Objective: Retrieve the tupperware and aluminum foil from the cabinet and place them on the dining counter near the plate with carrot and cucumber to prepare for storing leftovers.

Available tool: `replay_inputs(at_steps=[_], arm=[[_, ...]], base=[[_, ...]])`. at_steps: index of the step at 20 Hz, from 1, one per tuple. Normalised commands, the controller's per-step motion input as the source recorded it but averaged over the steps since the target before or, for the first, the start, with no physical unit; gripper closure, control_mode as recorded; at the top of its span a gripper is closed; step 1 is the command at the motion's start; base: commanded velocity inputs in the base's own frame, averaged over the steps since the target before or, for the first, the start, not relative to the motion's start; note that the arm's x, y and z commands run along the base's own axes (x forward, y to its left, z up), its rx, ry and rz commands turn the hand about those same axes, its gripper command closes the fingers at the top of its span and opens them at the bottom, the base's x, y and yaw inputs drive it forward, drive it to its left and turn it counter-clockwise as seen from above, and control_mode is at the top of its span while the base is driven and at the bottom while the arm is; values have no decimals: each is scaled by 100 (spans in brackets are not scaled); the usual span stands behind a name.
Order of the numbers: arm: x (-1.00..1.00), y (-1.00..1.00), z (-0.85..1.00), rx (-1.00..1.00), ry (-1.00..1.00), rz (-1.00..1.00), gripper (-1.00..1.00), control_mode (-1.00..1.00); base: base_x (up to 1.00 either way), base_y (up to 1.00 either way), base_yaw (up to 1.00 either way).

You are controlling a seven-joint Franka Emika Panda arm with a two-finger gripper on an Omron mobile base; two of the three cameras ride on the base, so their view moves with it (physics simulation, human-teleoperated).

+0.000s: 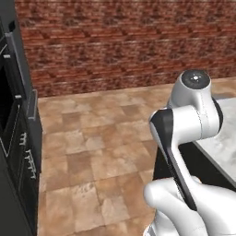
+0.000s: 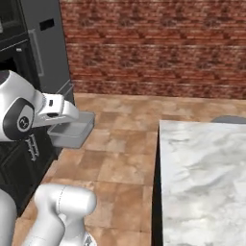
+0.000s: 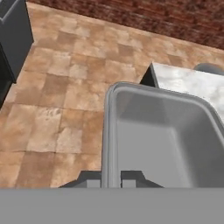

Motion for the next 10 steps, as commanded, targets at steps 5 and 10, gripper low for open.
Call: replay_inputs(at_steps=[5,10], arm=[[0,0,0,0,0,0,100,100],[0,0,0,0,0,0,100,100]], base=[[100,54,-26],[100,58,-23]])
